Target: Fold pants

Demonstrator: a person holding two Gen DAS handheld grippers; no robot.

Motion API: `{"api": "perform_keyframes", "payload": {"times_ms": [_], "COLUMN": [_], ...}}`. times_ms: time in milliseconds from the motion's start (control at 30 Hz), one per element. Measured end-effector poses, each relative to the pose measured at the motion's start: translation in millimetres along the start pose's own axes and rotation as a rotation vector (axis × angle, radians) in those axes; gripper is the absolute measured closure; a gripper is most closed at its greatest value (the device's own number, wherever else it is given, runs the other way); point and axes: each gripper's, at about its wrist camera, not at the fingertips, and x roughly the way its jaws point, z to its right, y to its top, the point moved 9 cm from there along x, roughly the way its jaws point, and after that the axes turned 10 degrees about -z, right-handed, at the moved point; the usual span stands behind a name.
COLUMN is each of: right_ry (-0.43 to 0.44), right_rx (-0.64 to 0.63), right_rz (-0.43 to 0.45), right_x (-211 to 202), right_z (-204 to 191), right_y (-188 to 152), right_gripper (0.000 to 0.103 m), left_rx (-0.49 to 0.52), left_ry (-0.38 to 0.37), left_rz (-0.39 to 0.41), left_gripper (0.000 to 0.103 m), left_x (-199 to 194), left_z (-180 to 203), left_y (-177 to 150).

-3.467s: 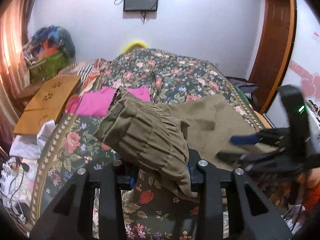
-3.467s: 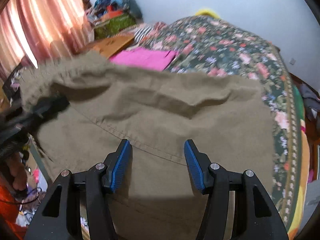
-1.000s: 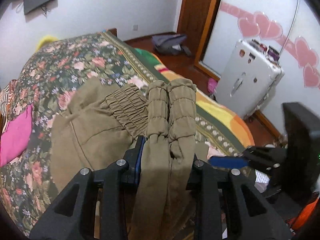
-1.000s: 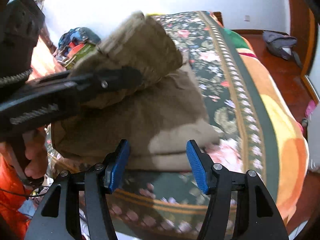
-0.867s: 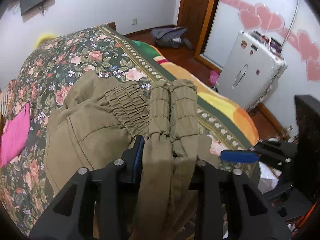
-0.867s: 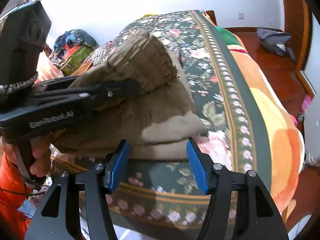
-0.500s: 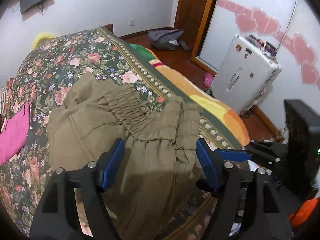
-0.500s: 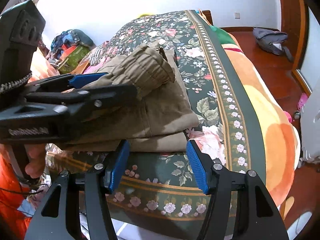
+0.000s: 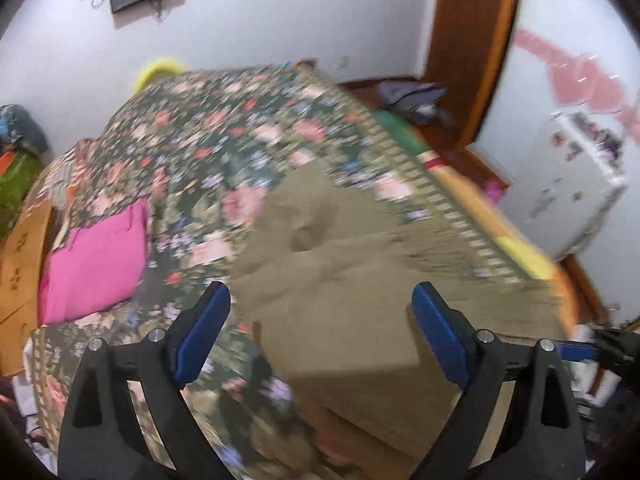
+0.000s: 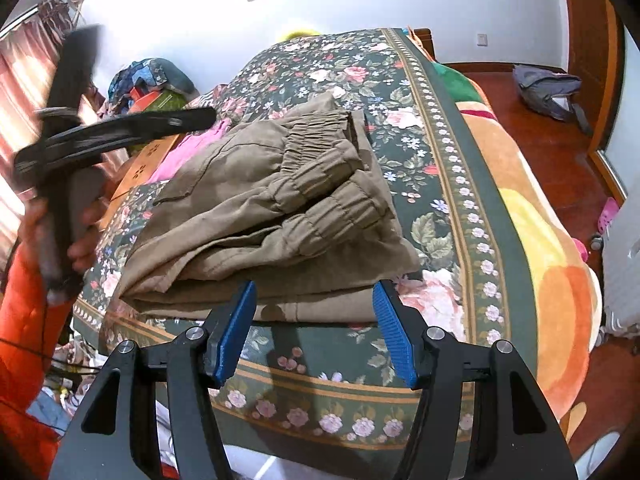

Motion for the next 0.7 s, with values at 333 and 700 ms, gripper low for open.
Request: {"api": "perform_keyframes", "payload": {"times_ms": [333, 700], "right_ry": [0.010, 0.004], "right_rx": [-0.022, -0.110], "right_rz": [-0.072, -0.115], "right_x": [31.6, 57.9], "right_z": [0.8, 4.8], "right_y": [6.7, 43.3], "right_gripper": [0.043, 0.042], "left_rx": [-0.091, -0.196], "left_ry": [-0.017, 0.011], "left_rz": [-0.110, -0.106], "left_gripper": [0.008, 0.008], "left_x": [74.3, 59.8], "left_z": [-54.1, -111.1], "left_y": [-20.6, -66.5]}}
